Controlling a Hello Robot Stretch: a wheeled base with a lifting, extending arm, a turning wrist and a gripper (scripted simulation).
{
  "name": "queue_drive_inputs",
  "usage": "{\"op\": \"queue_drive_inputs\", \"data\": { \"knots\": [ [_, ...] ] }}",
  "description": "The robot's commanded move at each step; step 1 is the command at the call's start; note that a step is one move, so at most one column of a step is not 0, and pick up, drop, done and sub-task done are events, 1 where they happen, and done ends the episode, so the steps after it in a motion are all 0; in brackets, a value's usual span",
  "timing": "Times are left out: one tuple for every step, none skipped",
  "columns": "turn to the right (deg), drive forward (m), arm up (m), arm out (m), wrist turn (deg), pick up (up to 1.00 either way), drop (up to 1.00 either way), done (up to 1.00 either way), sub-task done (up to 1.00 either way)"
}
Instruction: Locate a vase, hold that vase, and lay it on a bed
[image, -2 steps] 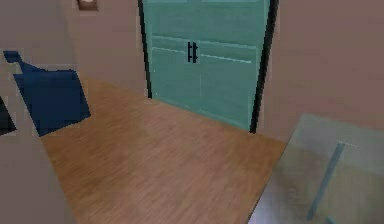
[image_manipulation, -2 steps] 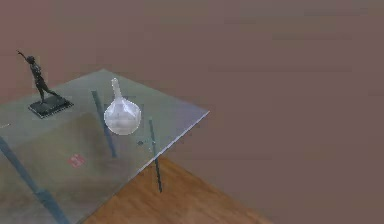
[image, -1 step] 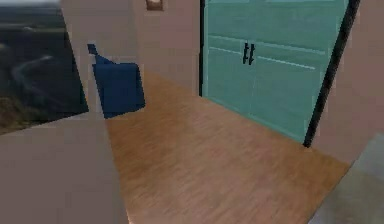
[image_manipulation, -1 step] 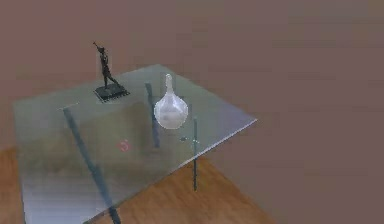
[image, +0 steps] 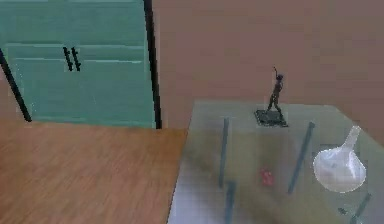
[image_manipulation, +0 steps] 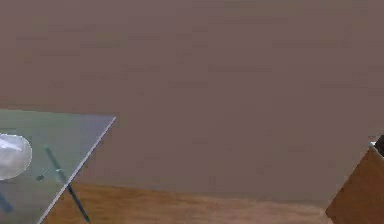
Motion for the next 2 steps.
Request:
{"op": "queue_drive_inputs", "data": {
  "knots": [
    [45.0,0.0,0.0,0.0,0.0,0.0,0.0,0.0,0.0],
    [15.0,0.0,0.0,0.0,0.0,0.0,0.0,0.0,0.0]
  ]
}}
